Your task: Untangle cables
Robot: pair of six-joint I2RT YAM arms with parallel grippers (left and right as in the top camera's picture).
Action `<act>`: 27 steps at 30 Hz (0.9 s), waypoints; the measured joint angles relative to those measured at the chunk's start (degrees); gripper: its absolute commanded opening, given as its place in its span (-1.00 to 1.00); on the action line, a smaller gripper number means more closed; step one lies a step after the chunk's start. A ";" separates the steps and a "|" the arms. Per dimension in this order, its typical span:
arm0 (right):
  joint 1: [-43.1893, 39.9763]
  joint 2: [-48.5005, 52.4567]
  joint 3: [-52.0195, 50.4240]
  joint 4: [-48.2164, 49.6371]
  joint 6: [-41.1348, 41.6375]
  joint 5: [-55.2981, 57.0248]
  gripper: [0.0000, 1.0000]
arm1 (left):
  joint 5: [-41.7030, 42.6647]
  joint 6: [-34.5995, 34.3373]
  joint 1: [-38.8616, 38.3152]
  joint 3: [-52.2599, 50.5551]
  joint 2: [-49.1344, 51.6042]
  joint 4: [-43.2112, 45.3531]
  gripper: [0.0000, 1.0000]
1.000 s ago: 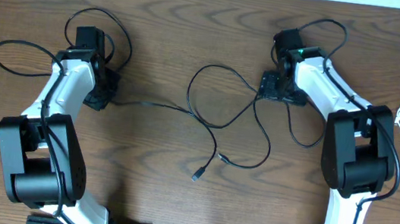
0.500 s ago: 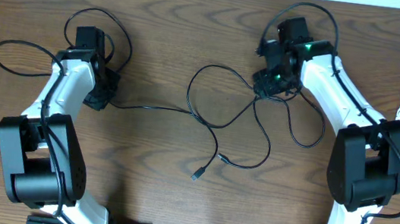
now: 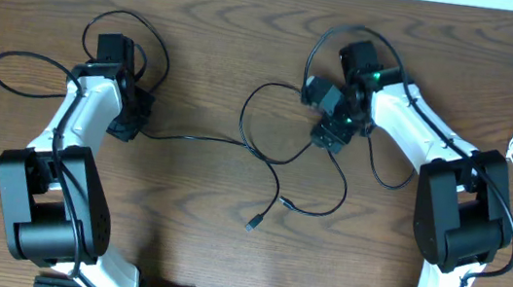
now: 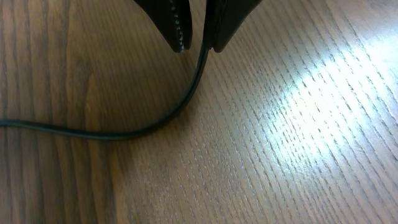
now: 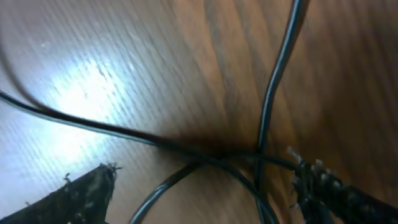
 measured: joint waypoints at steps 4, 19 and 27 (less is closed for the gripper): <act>-0.11 -0.02 -5.01 7.76 -2.62 0.83 0.82 | 0.00 0.00 0.00 0.00 0.02 0.00 -0.72; -0.22 -2.75 -12.37 16.55 -3.87 -2.43 0.33 | 0.02 0.00 0.00 0.00 0.04 0.11 -0.72; -0.13 -3.08 -12.35 14.86 -4.09 -2.95 0.58 | 0.00 0.00 0.00 0.00 0.04 0.11 -0.73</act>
